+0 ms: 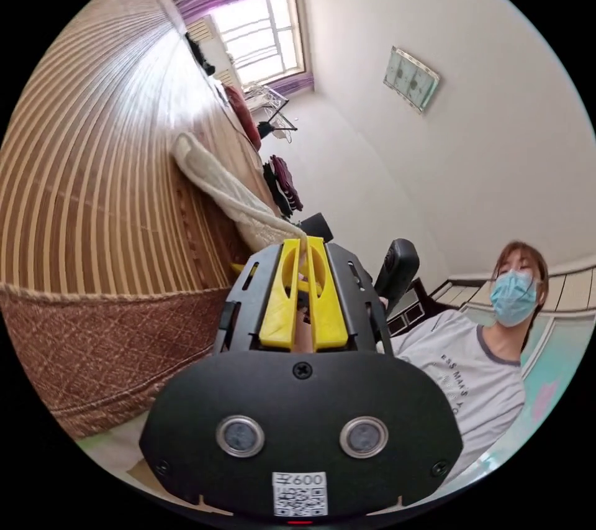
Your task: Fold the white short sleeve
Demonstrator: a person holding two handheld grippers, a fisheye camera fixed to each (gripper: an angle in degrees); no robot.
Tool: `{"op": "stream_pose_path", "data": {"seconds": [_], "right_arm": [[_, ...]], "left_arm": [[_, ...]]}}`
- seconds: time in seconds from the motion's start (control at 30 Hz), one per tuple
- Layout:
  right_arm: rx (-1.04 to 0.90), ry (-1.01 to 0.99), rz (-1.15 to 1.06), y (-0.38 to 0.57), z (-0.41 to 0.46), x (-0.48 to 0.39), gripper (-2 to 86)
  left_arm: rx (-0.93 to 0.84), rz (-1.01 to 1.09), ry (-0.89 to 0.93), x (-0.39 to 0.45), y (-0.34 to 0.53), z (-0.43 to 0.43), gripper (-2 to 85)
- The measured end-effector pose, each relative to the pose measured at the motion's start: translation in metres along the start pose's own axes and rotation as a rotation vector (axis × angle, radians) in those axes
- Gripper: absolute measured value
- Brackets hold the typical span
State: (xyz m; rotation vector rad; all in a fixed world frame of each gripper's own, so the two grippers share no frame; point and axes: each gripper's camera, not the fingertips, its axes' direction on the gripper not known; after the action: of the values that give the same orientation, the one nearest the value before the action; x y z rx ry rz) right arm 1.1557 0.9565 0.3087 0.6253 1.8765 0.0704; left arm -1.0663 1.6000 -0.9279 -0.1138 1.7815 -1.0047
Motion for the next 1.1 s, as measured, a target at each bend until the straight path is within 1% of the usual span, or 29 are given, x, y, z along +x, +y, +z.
{"op": "stream_pose_path", "data": {"seconds": [0.07, 0.13, 0.17, 0.2, 0.27, 0.3, 0.33, 0.4, 0.47, 0.5, 0.53, 0.6, 0.73, 0.8, 0.87, 0.93, 1.0, 1.07, 1.1], "right_arm": [[0.007, 0.048, -0.040, -0.006, -0.020, -0.020, 2.8], [0.032, 0.019, -0.021, -0.010, -0.039, -0.023, 1.0], [0.051, -0.026, 0.004, -0.013, -0.054, -0.020, 0.4], [0.059, -0.037, 0.013, -0.014, -0.063, -0.018, 0.2], [0.087, -0.022, 0.014, -0.020, -0.095, -0.021, -0.5], [0.089, -0.019, 0.009, -0.022, -0.102, -0.022, -0.5], [0.097, -0.019, 0.003, -0.025, -0.118, -0.023, -0.7], [0.119, -0.025, 0.004, -0.029, -0.146, -0.021, -0.8], [0.156, -0.048, 0.030, -0.033, -0.188, -0.008, -0.9], [0.167, -0.054, 0.041, -0.034, -0.200, -0.004, -0.9], [0.190, -0.066, 0.052, -0.037, -0.223, 0.004, -0.9], [0.210, -0.071, 0.056, -0.045, -0.253, 0.014, -0.9], [0.234, -0.092, 0.065, -0.071, -0.317, 0.045, -0.9], [0.244, -0.114, 0.071, -0.082, -0.344, 0.063, -0.9], [0.261, -0.162, 0.081, -0.092, -0.384, 0.094, -0.9], [0.300, -0.208, 0.114, -0.094, -0.416, 0.126, -0.9], [0.358, -0.281, 0.142, -0.097, -0.447, 0.164, -0.9], [0.417, -0.448, 0.183, -0.110, -0.486, 0.235, -0.9], [0.429, -0.482, 0.208, -0.112, -0.495, 0.255, -0.9]], "left_arm": [[-0.024, -0.003, 0.038, -0.009, 0.004, 0.010, 4.3], [-0.016, -0.022, 0.068, -0.023, 0.009, 0.012, 8.3], [0.030, -0.039, 0.021, -0.031, 0.014, 0.006, 13.1], [0.092, -0.042, -0.067, -0.035, 0.020, -0.006, 19.3], [0.139, -0.074, -0.177, -0.047, 0.022, -0.023, 20.4], [0.150, -0.132, -0.231, -0.064, 0.022, -0.030, 20.3], [0.145, -0.165, -0.243, -0.075, 0.021, -0.031, 20.2], [0.140, -0.253, -0.207, -0.117, 0.012, -0.033, 19.1], [0.161, -0.310, -0.190, -0.139, 0.001, -0.031, 18.8], [0.153, -0.330, -0.225, -0.148, -0.010, -0.026, 18.8], [0.146, -0.330, -0.254, -0.151, -0.017, -0.022, 18.7], [0.093, -0.311, -0.393, -0.159, -0.048, -0.002, 18.3], [-0.013, -0.235, -0.542, -0.179, -0.080, 0.035, 15.4], [-0.082, -0.157, -0.619, -0.197, -0.084, 0.056, 7.7], [-0.109, -0.125, -0.627, -0.209, -0.082, 0.064, 4.5], [-0.061, -0.113, -0.570, -0.209, -0.082, 0.055, 3.9], [0.010, -0.128, -0.442, -0.198, -0.091, 0.037, 3.4], [0.008, -0.107, -0.424, -0.178, -0.107, 0.033, 3.1], [-0.012, -0.097, -0.453, -0.162, -0.121, 0.038, 3.0]]}}
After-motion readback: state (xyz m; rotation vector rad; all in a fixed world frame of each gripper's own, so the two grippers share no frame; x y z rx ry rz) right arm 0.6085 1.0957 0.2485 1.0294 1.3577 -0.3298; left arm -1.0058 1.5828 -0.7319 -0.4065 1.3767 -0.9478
